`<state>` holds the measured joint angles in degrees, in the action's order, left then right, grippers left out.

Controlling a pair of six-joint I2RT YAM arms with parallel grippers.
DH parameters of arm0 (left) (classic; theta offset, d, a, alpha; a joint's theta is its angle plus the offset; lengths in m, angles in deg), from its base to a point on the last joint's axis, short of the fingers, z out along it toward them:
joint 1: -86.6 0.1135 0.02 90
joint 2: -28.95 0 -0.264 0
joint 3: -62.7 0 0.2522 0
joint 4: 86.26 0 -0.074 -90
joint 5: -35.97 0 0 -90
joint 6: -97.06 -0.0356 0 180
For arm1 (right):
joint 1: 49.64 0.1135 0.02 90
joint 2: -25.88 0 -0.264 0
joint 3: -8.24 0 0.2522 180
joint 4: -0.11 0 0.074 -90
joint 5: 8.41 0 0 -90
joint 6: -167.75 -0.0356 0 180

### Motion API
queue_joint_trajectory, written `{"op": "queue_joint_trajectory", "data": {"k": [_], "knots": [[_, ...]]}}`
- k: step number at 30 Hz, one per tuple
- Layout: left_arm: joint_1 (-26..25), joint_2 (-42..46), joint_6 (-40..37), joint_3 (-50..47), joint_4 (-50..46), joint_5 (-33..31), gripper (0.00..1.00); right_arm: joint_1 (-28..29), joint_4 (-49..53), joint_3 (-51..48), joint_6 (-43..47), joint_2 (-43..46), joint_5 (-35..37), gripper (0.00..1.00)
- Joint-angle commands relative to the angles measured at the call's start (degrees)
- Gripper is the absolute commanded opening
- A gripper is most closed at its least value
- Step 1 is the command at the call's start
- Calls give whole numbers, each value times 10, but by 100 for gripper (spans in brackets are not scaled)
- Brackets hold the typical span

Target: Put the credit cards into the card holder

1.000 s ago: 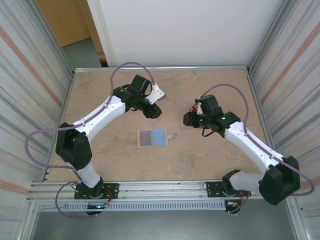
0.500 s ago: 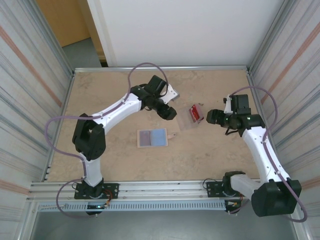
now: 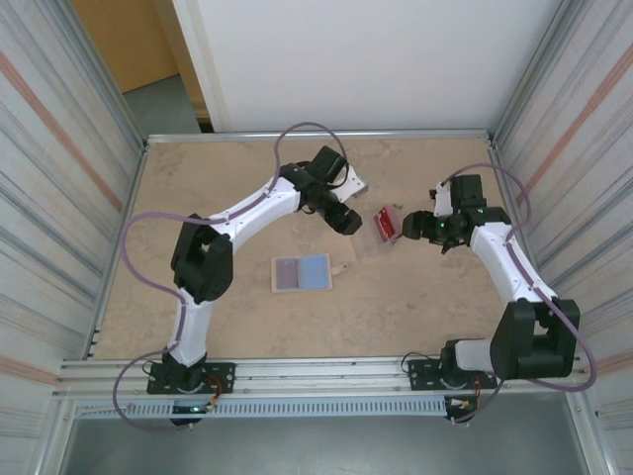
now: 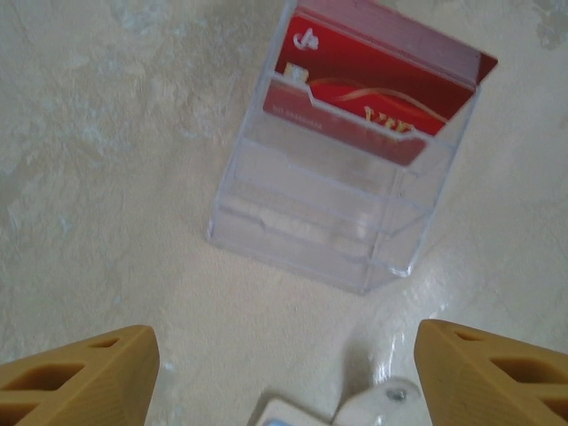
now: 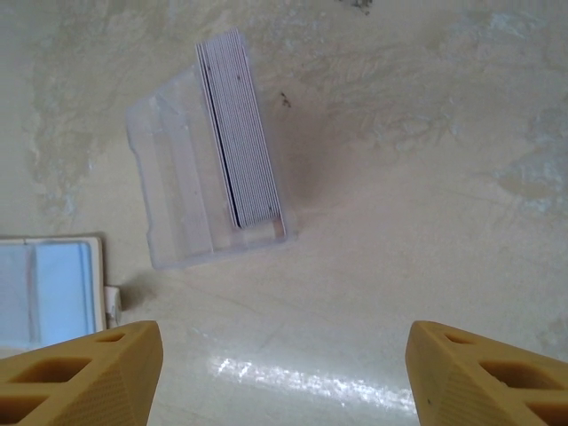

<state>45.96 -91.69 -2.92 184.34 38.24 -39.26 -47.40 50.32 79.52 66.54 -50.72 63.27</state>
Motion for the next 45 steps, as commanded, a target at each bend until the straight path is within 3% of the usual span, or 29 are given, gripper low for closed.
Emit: {"op": "queue_joint_trajectory", "data": {"k": [1, 15, 29, 45], "knots": [[-5, -44, 8, 52, -27, 0, 77, 2, -22, 34, 23, -31, -15, 70], [-9, -133, 3, 124, -45, 2, 77, 36, -35, 114, 44, -163, 5, 66], [-9, -179, -1, 142, -49, -3, 75, 41, -50, 140, 44, -220, -4, 62], [-9, -180, -3, 116, -48, 4, 73, 63, -35, 158, 53, -255, 36, 61]]}}
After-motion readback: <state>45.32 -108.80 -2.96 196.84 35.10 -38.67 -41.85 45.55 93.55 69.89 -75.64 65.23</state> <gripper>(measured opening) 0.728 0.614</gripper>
